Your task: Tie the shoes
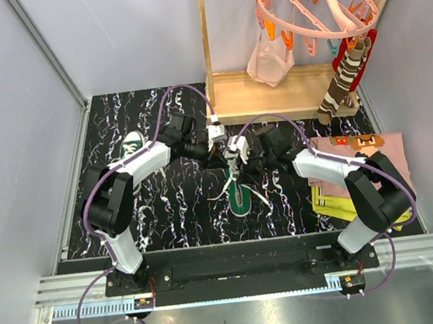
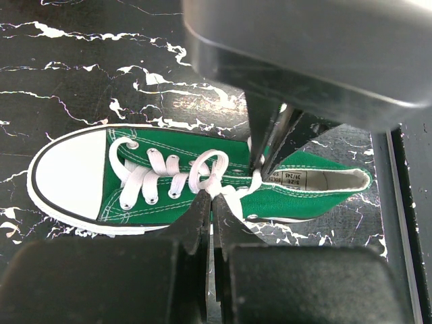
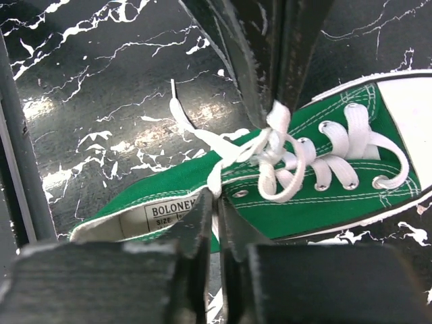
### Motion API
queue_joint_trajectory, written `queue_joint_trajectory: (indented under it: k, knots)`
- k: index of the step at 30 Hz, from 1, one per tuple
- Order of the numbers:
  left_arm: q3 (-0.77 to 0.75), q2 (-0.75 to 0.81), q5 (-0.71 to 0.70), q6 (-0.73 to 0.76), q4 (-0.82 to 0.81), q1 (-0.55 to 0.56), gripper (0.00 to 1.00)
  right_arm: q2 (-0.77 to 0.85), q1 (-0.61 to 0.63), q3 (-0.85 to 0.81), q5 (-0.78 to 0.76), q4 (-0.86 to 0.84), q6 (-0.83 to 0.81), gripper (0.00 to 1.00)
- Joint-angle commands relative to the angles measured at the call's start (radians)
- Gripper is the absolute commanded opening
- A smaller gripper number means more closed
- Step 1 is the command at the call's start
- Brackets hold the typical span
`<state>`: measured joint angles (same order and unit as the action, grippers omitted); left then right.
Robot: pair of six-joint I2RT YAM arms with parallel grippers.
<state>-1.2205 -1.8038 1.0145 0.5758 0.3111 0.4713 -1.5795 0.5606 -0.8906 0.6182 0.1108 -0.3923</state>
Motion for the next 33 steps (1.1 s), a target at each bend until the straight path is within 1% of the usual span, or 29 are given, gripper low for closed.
queue_joint_trajectory:
  k: [1, 5, 9, 11, 13, 17, 22, 24, 26, 29, 30, 31, 33]
  knots:
    - [0.001, 0.012, 0.038, 0.012, -0.038, -0.005, 0.0, 0.047, 0.001, -0.054, -0.04, -0.04, -0.017, 0.05]
    - [-0.005, 0.011, 0.038, 0.01, -0.038, -0.005, 0.0, 0.055, -0.002, -0.07, -0.035, -0.022, -0.019, 0.05]
    - [-0.013, 0.008, 0.039, 0.013, -0.035, -0.005, 0.0, 0.055, -0.005, -0.085, -0.026, 0.004, -0.006, 0.2]
    - [-0.016, 0.004, 0.041, 0.013, -0.035, -0.007, 0.0, 0.05, -0.01, -0.091, -0.021, 0.021, -0.013, 0.18]
    - [-0.02, 0.003, 0.039, 0.013, -0.033, -0.005, 0.0, 0.049, -0.016, -0.088, -0.018, 0.027, -0.026, 0.07]
    - [-0.025, 0.001, 0.044, 0.018, -0.03, -0.005, 0.0, 0.047, -0.027, -0.084, -0.026, 0.029, -0.036, 0.04]
    - [-0.025, 0.0, 0.049, 0.015, -0.029, -0.007, 0.0, 0.029, -0.048, -0.1, -0.026, 0.036, -0.037, 0.04]
    - [-0.024, 0.0, 0.05, 0.016, -0.029, -0.005, 0.0, 0.012, -0.05, -0.11, -0.021, 0.043, -0.039, 0.08]
    - [-0.027, 0.001, 0.053, 0.022, -0.026, -0.005, 0.0, -0.004, -0.05, -0.126, -0.014, 0.053, -0.037, 0.16]
    - [-0.031, -0.002, 0.055, 0.024, -0.023, -0.005, 0.0, -0.03, -0.053, -0.146, 0.0, 0.055, -0.037, 0.23]
    - [-0.033, -0.002, 0.056, 0.025, -0.023, -0.005, 0.0, -0.042, -0.054, -0.151, 0.008, 0.056, -0.04, 0.32]
    - [-0.033, -0.002, 0.058, 0.03, -0.018, -0.005, 0.0, -0.045, -0.054, -0.16, 0.02, 0.059, -0.045, 0.34]
    - [-0.033, -0.003, 0.059, 0.036, -0.012, -0.005, 0.0, -0.062, -0.057, -0.171, 0.031, 0.064, -0.048, 0.36]
